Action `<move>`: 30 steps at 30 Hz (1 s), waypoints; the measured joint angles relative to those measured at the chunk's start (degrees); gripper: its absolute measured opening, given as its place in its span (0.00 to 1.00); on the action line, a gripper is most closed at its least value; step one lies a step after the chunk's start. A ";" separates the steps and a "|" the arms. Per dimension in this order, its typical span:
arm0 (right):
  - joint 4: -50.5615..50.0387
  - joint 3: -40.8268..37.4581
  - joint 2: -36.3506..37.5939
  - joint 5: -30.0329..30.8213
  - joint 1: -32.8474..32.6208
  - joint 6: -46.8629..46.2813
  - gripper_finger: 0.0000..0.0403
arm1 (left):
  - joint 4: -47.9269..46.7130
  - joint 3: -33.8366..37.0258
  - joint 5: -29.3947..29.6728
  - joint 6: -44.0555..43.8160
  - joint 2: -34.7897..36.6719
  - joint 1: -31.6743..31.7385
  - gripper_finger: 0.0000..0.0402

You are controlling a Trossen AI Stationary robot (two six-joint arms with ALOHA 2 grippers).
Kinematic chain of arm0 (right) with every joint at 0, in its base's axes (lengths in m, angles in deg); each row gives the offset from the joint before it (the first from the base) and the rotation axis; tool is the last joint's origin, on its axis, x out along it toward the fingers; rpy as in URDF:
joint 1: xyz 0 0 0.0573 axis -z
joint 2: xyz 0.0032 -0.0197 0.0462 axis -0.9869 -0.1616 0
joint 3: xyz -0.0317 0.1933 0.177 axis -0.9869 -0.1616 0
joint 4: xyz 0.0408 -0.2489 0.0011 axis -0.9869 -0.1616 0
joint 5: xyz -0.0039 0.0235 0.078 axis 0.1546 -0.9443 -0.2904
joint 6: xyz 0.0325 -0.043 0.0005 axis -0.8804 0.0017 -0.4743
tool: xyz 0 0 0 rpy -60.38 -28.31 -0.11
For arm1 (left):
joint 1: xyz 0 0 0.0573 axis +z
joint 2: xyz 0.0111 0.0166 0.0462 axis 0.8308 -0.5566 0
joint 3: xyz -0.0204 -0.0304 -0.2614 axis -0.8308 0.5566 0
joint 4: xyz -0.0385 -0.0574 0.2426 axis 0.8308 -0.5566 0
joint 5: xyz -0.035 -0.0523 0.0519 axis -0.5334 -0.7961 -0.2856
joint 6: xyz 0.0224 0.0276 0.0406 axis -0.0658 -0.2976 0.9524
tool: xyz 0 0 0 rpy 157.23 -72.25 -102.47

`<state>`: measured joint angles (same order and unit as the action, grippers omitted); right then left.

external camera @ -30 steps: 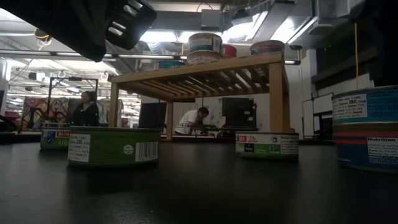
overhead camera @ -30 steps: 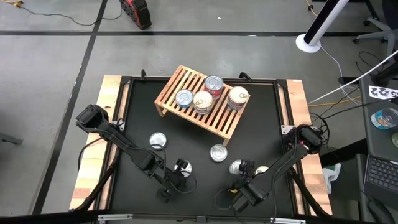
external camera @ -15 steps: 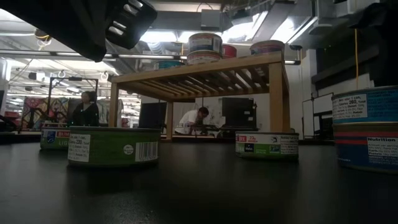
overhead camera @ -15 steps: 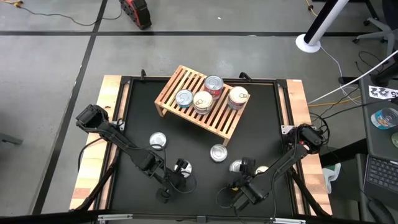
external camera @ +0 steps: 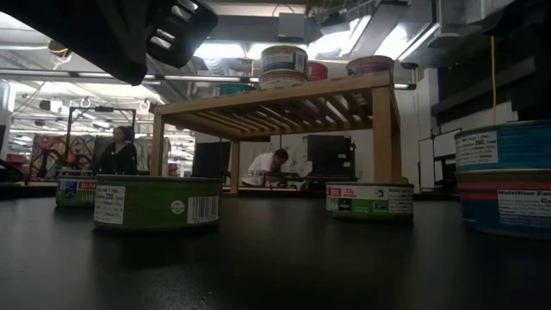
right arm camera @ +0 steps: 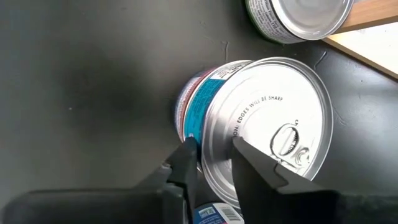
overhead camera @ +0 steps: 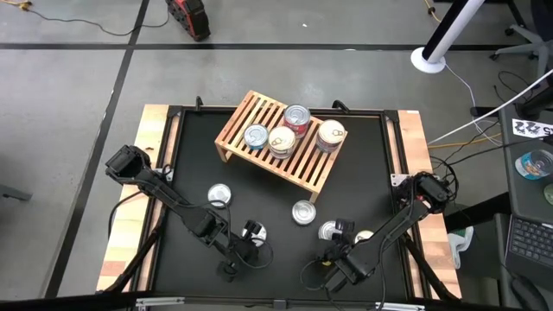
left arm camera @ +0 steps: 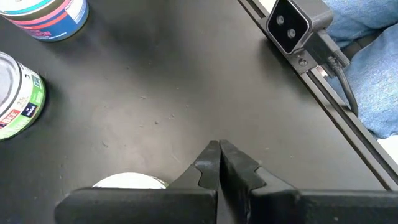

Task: Stack canned seafood by type on shelf
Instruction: Stack the yellow and blue tuna can on top of the yellow and blue tuna can on the shelf

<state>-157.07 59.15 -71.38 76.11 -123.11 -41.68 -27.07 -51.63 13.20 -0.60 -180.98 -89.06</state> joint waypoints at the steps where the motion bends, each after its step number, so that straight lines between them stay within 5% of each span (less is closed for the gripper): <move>1: 0.04 0.00 0.00 -0.04 0.00 0.00 0.21 | 0.00 0.00 0.00 0.00 0.00 0.00 0.01; 10: 0.02 0.32 -0.01 -0.42 0.00 0.04 0.13 | 0.33 0.00 -0.01 0.54 0.02 0.03 0.01; 20: -0.28 1.95 -0.24 -0.86 0.07 2.80 0.01 | 11.69 -0.04 2.57 9.03 0.02 0.04 0.01; 30: -0.30 1.97 -0.24 -0.73 0.07 2.82 0.01 | 19.20 -0.04 3.85 14.89 0.04 2.64 0.01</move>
<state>-157.37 61.12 -71.62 75.37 -123.05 -38.86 -7.88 -51.68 17.05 14.30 -180.93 -86.42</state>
